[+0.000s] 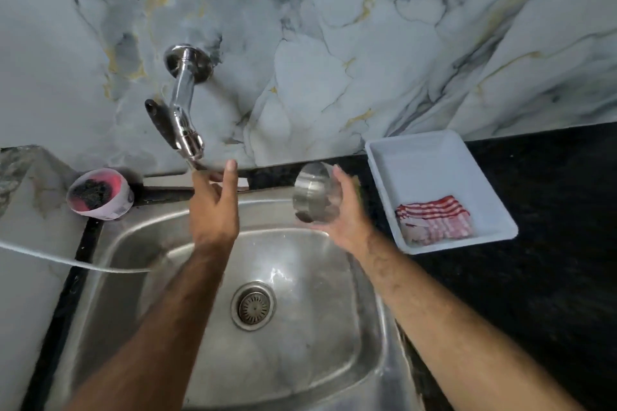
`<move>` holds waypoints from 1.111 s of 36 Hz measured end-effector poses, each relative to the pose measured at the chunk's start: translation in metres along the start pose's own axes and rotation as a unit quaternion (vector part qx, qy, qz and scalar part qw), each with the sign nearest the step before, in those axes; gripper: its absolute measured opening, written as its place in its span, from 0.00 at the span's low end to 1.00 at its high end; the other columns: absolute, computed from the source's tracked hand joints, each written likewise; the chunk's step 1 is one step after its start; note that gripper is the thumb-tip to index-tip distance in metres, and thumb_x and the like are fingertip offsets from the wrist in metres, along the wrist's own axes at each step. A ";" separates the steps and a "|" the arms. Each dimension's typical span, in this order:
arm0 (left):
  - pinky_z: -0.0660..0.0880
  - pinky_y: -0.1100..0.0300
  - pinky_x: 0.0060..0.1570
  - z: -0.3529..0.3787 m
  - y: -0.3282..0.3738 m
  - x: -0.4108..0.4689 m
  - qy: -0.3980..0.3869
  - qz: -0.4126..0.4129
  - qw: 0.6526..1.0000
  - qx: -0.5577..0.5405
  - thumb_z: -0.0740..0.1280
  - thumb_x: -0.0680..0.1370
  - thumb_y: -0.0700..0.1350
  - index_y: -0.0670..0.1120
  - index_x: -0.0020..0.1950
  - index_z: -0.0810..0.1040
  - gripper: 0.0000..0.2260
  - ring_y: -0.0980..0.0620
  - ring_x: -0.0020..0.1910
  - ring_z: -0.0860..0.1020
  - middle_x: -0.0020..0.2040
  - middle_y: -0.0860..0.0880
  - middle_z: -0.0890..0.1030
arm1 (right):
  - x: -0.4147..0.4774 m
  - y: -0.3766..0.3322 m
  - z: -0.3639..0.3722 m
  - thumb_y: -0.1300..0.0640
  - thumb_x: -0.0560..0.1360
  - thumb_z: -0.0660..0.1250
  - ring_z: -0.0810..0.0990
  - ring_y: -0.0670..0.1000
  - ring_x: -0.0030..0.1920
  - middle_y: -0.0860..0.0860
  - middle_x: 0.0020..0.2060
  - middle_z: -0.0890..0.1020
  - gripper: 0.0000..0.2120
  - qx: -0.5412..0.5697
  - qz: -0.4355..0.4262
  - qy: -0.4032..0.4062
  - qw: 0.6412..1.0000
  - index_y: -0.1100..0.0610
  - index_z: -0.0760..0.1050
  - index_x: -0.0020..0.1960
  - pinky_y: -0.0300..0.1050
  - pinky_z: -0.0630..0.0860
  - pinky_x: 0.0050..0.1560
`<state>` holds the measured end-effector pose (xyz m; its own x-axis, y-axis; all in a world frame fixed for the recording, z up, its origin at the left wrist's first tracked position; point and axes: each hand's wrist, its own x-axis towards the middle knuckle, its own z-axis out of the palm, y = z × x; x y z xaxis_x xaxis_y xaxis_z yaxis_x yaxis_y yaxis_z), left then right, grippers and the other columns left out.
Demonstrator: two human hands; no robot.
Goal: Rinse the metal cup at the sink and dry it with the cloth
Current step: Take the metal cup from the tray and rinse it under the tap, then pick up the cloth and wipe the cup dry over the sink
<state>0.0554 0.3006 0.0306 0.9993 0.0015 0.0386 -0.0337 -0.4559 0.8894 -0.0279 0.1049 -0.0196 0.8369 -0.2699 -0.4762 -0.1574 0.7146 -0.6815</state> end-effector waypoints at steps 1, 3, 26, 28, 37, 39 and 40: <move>0.67 0.70 0.38 0.014 0.000 -0.011 -0.007 0.010 1.000 -0.002 0.54 0.74 0.80 0.57 0.49 0.72 0.28 0.68 0.40 0.76 0.41 0.59 0.78 | -0.004 -0.018 -0.016 0.33 0.76 0.71 0.89 0.62 0.55 0.57 0.55 0.91 0.21 0.063 -0.016 0.005 0.998 0.47 0.90 0.55 0.73 0.79 0.68; 0.68 0.72 0.35 0.049 0.003 -0.031 -0.047 0.068 0.997 0.009 0.57 0.80 0.73 0.52 0.45 0.72 0.24 0.68 0.36 0.76 0.36 0.56 0.77 | -0.012 -0.057 -0.047 0.35 0.76 0.73 0.89 0.66 0.58 0.60 0.60 0.89 0.19 0.168 -0.041 0.010 0.985 0.48 0.91 0.54 0.78 0.80 0.63; 0.78 0.49 0.62 0.327 0.093 -0.124 -0.484 0.366 0.671 0.426 0.72 0.79 0.57 0.54 0.75 0.78 0.25 0.41 0.64 0.77 0.72 0.47 0.74 | -0.048 -0.198 -0.268 0.38 0.76 0.74 0.77 0.72 0.73 0.66 0.74 0.79 0.32 0.308 -0.122 0.024 0.943 0.53 0.80 0.74 0.81 0.70 0.72; 0.78 0.51 0.62 0.331 0.089 -0.127 -0.473 0.360 0.685 0.422 0.69 0.82 0.53 0.52 0.73 0.80 0.20 0.41 0.62 0.79 0.69 0.46 0.76 | -0.047 -0.199 -0.270 0.37 0.77 0.72 0.82 0.70 0.70 0.65 0.70 0.83 0.27 0.295 -0.127 0.032 0.947 0.54 0.85 0.68 0.78 0.72 0.72; 0.87 0.50 0.41 0.262 0.088 -0.103 -0.243 0.028 0.969 -0.023 0.74 0.81 0.51 0.50 0.58 0.86 0.08 0.49 0.43 0.89 0.50 0.50 0.89 | -0.045 -0.200 -0.230 0.36 0.80 0.68 0.91 0.53 0.52 0.49 0.49 0.92 0.17 -0.012 -0.084 0.094 0.992 0.45 0.90 0.54 0.51 0.88 0.49; 0.85 0.49 0.51 0.232 0.089 -0.097 -0.211 0.067 0.972 -0.081 0.75 0.78 0.53 0.58 0.55 0.87 0.06 0.47 0.54 0.87 0.57 0.54 0.86 | -0.042 -0.192 -0.208 0.36 0.78 0.70 0.92 0.50 0.47 0.49 0.48 0.93 0.15 -0.038 -0.070 0.076 0.994 0.42 0.91 0.52 0.46 0.87 0.40; 0.84 0.55 0.52 0.219 0.093 -0.096 -0.211 0.110 0.967 -0.091 0.75 0.78 0.55 0.62 0.53 0.87 0.05 0.50 0.56 0.86 0.57 0.58 0.85 | -0.040 -0.187 -0.195 0.35 0.76 0.72 0.92 0.50 0.48 0.49 0.49 0.93 0.15 -0.052 -0.065 0.064 0.995 0.42 0.91 0.54 0.45 0.87 0.39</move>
<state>-0.0391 0.0637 0.0097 0.8847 -0.4592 0.0805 -0.2104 -0.2393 0.9479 -0.1337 -0.1435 0.0183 0.7813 -0.4396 -0.4431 -0.1114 0.6004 -0.7919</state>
